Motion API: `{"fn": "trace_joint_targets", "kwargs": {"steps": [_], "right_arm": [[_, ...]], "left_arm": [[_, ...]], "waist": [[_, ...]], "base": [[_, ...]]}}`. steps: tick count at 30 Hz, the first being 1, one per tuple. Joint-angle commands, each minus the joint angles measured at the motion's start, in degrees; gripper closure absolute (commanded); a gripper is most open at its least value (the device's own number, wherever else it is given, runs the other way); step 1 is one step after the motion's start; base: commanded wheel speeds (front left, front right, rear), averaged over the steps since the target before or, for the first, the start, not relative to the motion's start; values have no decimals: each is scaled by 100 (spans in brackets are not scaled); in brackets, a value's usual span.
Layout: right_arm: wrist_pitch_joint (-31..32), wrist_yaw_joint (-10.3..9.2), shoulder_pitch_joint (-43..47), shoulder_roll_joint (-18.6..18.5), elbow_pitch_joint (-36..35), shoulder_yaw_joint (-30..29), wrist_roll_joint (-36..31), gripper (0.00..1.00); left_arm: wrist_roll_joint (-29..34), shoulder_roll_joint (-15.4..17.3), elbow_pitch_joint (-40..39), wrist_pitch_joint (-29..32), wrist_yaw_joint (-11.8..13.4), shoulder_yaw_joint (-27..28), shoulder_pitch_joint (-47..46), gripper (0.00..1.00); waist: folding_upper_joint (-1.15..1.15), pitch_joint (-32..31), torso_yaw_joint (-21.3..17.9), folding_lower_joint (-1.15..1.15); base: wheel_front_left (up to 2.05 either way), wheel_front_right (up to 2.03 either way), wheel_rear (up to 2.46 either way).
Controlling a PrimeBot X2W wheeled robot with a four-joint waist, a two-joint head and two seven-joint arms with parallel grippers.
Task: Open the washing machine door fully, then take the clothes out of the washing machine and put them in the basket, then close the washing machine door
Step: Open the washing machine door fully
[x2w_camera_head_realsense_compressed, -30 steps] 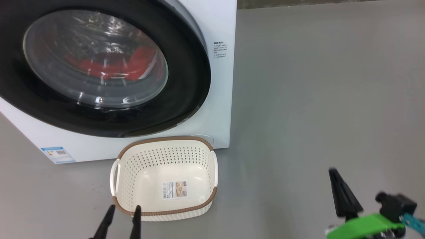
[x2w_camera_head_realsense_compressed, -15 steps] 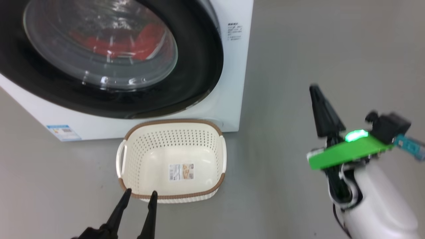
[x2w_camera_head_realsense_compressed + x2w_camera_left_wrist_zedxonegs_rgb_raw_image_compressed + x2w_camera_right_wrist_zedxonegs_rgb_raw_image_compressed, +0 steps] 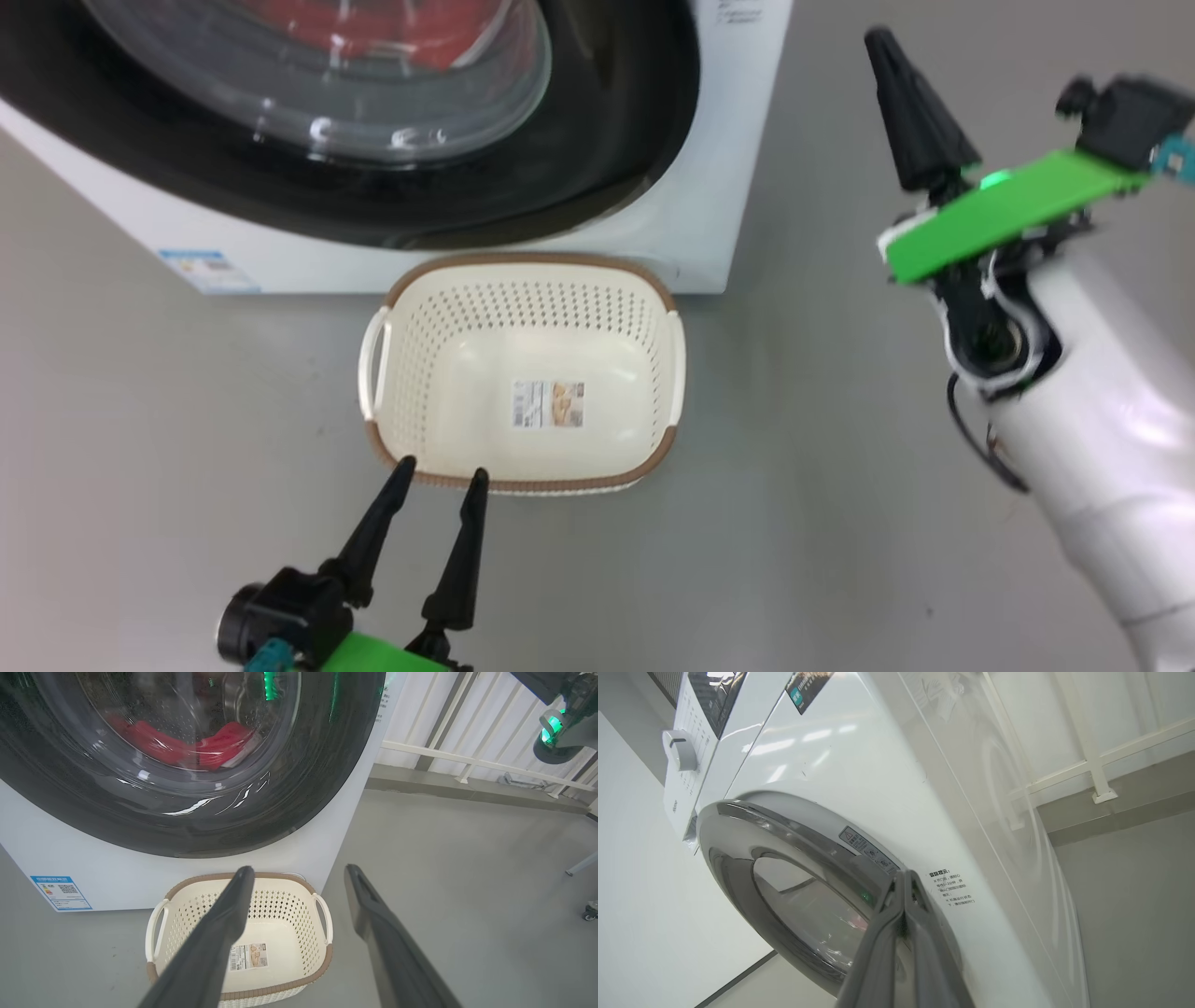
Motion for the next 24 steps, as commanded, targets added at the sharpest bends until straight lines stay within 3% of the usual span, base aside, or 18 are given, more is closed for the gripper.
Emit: {"fn": "trace_joint_targets", "kwargs": {"steps": [1,7,15,24], "right_arm": [[98,44,-266,-20,-85,180,192,100],[814,44,-1054,-328,-166,618,1136,100],[1890,44,-1781,-594,-407,636,2456,100],[3100,44,-2207,-773,-198,599,3209,100]], "left_arm": [[-39,47,-92,-69,-33,122,-187,0],[-127,47,-55,-69,-33,-19,-504,0],[-231,47,-30,-69,-33,-153,-815,0],[-384,47,28,-69,-33,-227,-969,0]], "waist": [[0,326,249,0],[0,740,406,0],[0,1107,568,0],[0,1326,762,0]], "base": [[0,0,0],[0,0,0],[0,0,0],[0,0,0]]}}
